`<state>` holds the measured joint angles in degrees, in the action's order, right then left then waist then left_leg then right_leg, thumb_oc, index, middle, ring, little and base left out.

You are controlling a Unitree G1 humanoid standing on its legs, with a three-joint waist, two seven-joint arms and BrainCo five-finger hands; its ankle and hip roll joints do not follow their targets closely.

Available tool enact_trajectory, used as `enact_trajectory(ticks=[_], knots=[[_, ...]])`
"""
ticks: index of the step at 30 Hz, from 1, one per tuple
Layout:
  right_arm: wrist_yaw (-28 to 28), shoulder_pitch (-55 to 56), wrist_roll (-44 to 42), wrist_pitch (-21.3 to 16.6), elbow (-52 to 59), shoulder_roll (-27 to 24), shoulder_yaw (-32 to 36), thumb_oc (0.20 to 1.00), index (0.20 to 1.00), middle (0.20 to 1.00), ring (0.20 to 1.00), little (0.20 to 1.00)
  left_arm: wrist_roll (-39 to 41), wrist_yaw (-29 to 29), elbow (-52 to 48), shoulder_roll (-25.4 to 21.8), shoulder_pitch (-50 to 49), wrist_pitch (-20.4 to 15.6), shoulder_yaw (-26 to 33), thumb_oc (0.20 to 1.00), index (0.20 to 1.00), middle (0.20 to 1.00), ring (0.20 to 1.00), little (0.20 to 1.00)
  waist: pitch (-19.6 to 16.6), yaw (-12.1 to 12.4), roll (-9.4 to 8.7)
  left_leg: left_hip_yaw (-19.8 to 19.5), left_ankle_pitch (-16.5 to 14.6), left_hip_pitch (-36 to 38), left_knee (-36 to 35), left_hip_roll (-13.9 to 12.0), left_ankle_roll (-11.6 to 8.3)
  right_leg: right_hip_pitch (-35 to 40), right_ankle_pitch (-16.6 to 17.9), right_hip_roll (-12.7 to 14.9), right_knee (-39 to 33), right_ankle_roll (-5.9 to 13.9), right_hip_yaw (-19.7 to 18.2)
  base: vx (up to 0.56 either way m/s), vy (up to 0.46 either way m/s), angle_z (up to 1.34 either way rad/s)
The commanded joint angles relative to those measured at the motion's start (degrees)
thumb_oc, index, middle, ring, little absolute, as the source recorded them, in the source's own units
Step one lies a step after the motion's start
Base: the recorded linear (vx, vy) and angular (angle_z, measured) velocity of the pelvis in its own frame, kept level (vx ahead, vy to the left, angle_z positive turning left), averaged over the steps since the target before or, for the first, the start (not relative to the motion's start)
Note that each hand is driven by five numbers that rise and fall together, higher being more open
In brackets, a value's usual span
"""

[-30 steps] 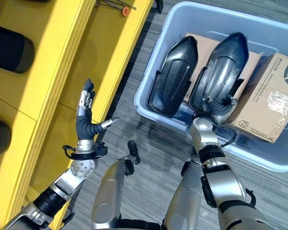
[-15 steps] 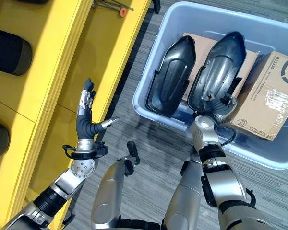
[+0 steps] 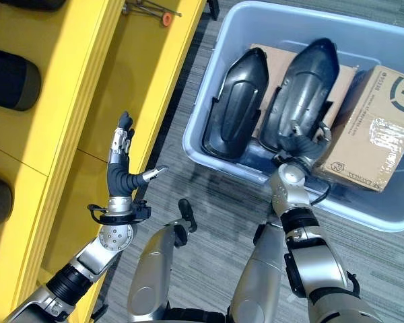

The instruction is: Move parts from the plastic box to the shelf.

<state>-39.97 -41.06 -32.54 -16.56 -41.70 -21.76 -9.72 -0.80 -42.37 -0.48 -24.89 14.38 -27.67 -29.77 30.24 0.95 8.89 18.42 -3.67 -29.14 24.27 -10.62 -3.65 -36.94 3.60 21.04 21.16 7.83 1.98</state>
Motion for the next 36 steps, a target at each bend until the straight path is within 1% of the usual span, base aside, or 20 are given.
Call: enact_trajectory(ticks=[1, 2, 3, 4, 5, 6, 7, 10, 12, 16, 18, 21, 23, 27, 32, 33, 36], knots=[[0.0, -1.0, 14.7, -3.5, 10.1, -1.1, -3.7, 1.0, 1.0, 1.0, 1.0, 1.0, -1.9, 0.2, -6.7, 0.7, -1.2, -1.8, -0.1, 1.0, 1.0, 1.0, 1.0, 1.0, -0.4, 1.2, 4.06, -3.3, 1.0, -1.6, -0.8, 0.6, -0.14, -1.0, -6.2, 1.2, 11.0, -1.17, 3.8, 0.0, 0.002, -0.06], [-2.0, -0.4, 17.9, -3.1, 13.0, -1.3, -4.8, 1.0, 1.0, 1.0, 1.0, 1.0, -2.2, -0.2, -6.7, 0.7, -1.5, -2.2, -0.1, 1.0, 1.0, 1.0, 1.0, 1.0, -0.4, 1.0, 3.99, -3.2, 1.1, -1.6, -0.9, 0.5, -0.13, -1.0, -6.1, 1.1, 10.9, -1.13, 3.7, 0.01, 0.002, -0.07], [-2.8, -0.2, 19.1, -2.9, 14.1, -1.4, -5.3, 1.0, 1.0, 1.0, 1.0, 1.0, -2.3, -0.3, -6.6, 0.7, -1.5, -2.2, -0.1, 1.0, 1.0, 1.0, 1.0, 1.0, -0.4, 0.9, 3.94, -3.1, 1.1, -1.5, -0.9, 0.5, -0.15, -1.0, -6.1, 1.1, 10.9, -1.09, 3.7, 0.01, 0.019, -0.06], [-7.2, 0.1, 24.2, -1.6, 16.9, -1.5, -6.1, 1.0, 1.0, 1.0, 1.0, 1.0, -2.5, -0.7, -6.7, 0.7, -1.8, -2.2, -0.2, 1.0, 1.0, 1.0, 1.0, 1.0, -0.4, 0.6, 3.93, -2.9, 1.2, -1.3, -1.1, 0.4, -0.2, -0.9, -6.1, 1.0, 10.7, -1.07, 3.6, 0.01, 0.032, -0.03], [-10.9, 0.5, 26.3, -1.4, 18.6, -1.5, -6.5, 1.0, 1.0, 1.0, 1.0, 1.0, -2.7, -1.3, -6.6, 0.8, -1.9, -2.4, -0.4, 1.0, 1.0, 1.0, 1.0, 1.0, -0.4, 0.4, 3.95, -2.7, 1.2, -1.2, -1.2, 0.4, -0.18, -1.0, -6.1, 0.9, 10.8, -1.06, 3.5, 0.02, 0.063, -0.01], [-14.8, 1.2, 25.0, -1.7, 20.5, -1.1, -5.5, 1.0, 1.0, 1.0, 1.0, 1.0, -2.8, -2.5, -6.2, 0.7, -2.0, -2.8, -0.7, 1.0, 1.0, 1.0, 1.0, 1.0, -0.4, 0.0, 4.05, -2.6, 1.2, -0.8, -1.5, 0.5, -0.2, -0.7, -6.3, 0.7, 10.8, -1.03, 3.4, 0.02, 0.056, 0.0], [-15.2, 1.5, 24.3, -2.1, 20.6, -0.9, -5.0, 1.0, 1.0, 1.0, 1.0, 1.0, -2.8, -2.8, -6.0, 0.8, -2.1, -3.0, -0.8, 1.0, 1.0, 1.0, 1.0, 1.0, -0.4, -0.1, 4.11, -2.6, 1.2, -0.7, -1.6, 0.6, -0.21, -0.7, -6.4, 0.7, 10.9, -1.03, 3.4, 0.02, 0.067, 0.01], [-16.9, 2.2, 21.8, -1.5, 20.2, 0.2, -3.0, 1.0, 1.0, 1.0, 1.0, 1.0, -2.6, -3.1, -5.6, 1.1, -1.9, -3.3, -1.0, 1.0, 1.0, 1.0, 1.0, 1.0, -0.4, -0.5, 4.45, -2.3, 1.1, -0.3, -1.9, 0.8, -0.2, -0.6, -6.3, 0.7, 10.6, -0.99, 3.1, 0.02, 0.045, 0.01], [-16.5, 2.4, 19.7, -2.1, 18.8, 0.7, -1.7, 1.0, 1.0, 1.0, 1.0, 1.0, -2.6, -3.6, -5.0, 1.2, -1.9, -3.8, -1.3, 1.0, 1.0, 1.0, 1.0, 1.0, -0.4, -0.6, 4.71, -2.1, 1.2, 0.0, -2.2, 0.8, -0.21, -0.5, -6.3, 0.8, 10.3, -0.94, 3.0, 0.02, 0.036, -0.04], [-15.5, 2.6, 17.6, -1.6, 17.9, 1.1, -0.6, 1.0, 1.0, 1.0, 1.0, 1.0, -2.2, -3.5, -5.0, 1.4, -1.8, -3.6, -1.4, 1.0, 1.0, 1.0, 1.0, 1.0, -0.4, -0.6, 4.97, -2.1, 1.0, -0.1, -1.8, 0.8, -0.14, -0.7, -6.7, 1.0, 11.1, -1.11, 2.9, 0.0, 0.0, 0.0], [-13.2, 2.7, 12.1, -1.1, 15.4, 1.5, -0.1, 1.0, 1.0, 1.0, 1.0, 1.0, -2.1, -2.6, -4.7, 1.5, -1.9, -3.8, -1.2, 1.0, 1.0, 1.0, 1.0, 1.0, -0.4, -0.4, 4.87, -2.3, 0.9, -0.1, -1.6, 0.8, -0.15, -0.5, -6.9, 1.0, 11.4, -1.33, 3.0, 0.0, 0.0, 0.0], [-12.2, 2.8, 6.6, -2.2, 12.6, 1.6, 0.7, 1.0, 1.0, 1.0, 1.0, 1.0, -1.5, -1.7, -5.0, 1.3, -1.8, -3.6, -1.0, 1.0, 1.0, 1.0, 1.0, 1.0, -0.4, -0.1, 4.68, -2.5, 0.8, -0.5, -1.3, 0.8, -0.05, -0.7, -7.0, 0.9, 11.7, -1.5, 3.2, 0.0, -0.025, 0.01], [-11.3, 2.6, 5.1, -2.4, 10.5, 1.6, 1.6, 1.0, 1.0, 1.0, 1.0, 1.0, -1.7, -1.4, -5.3, 1.4, -1.7, -3.0, -1.0, 1.0, 1.0, 1.0, 1.0, 1.0, -0.4, 0.1, 4.5, -2.8, 0.7, -0.7, -1.0, 0.7, -0.01, -0.7, -7.1, 0.8, 11.9, -1.62, 3.3, -0.01, -0.051, 0.01], [-10.7, 1.9, 4.8, -0.2, 8.3, 1.1, 1.6, 1.0, 1.0, 1.0, 1.0, 1.0, -1.7, -1.0, -5.9, 1.1, -1.4, -2.3, -0.9, 1.0, 1.0, 1.0, 1.0, 1.0, -0.4, 0.2, 4.32, -2.9, 0.8, -1.0, -1.2, 0.6, -0.07, -0.9, -6.8, 0.6, 11.4, -1.6, 3.2, -0.01, -0.016, 0.0], [-12.3, 1.2, 5.7, -0.2, 6.9, 0.1, 2.5, 1.0, 1.0, 1.0, 1.0, 1.0, -1.5, -0.6, -6.1, 1.0, -1.3, -2.2, -0.8, 1.0, 1.0, 1.0, 1.0, 1.0, -0.4, 0.4, 4.39, -3.0, 0.8, -1.3, -1.1, 0.6, 0.0, -1.2, -6.9, 0.6, 11.7, -1.56, 3.2, 0.0, 0.0, 0.0], [-11.8, 1.0, 5.4, 0.3, 6.5, -0.3, 3.0, 1.0, 1.0, 1.0, 1.0, 1.0, -1.6, -0.4, -6.3, 0.9, -1.3, -1.8, -0.8, 1.0, 1.0, 1.0, 1.0, 1.0, -0.4, 0.4, 4.38, -3.1, 0.8, -1.5, -1.0, 0.6, -0.02, -1.3, -7.0, 0.6, 11.8, -1.58, 3.2, -0.03, -0.036, 0.0], [-5.7, -0.1, 2.0, 4.1, 3.2, -1.6, 3.4, 1.0, 1.0, 1.0, 1.0, 1.0, -1.4, -0.4, -6.2, 0.3, -1.3, -2.0, -0.7, 1.0, 1.0, 1.0, 1.0, 1.0, -0.4, 0.8, 4.37, -3.4, 0.7, -1.8, -0.7, 0.6, -0.08, -1.4, -6.7, 0.6, 11.6, -1.51, 3.4, -0.02, -0.049, 0.0]])
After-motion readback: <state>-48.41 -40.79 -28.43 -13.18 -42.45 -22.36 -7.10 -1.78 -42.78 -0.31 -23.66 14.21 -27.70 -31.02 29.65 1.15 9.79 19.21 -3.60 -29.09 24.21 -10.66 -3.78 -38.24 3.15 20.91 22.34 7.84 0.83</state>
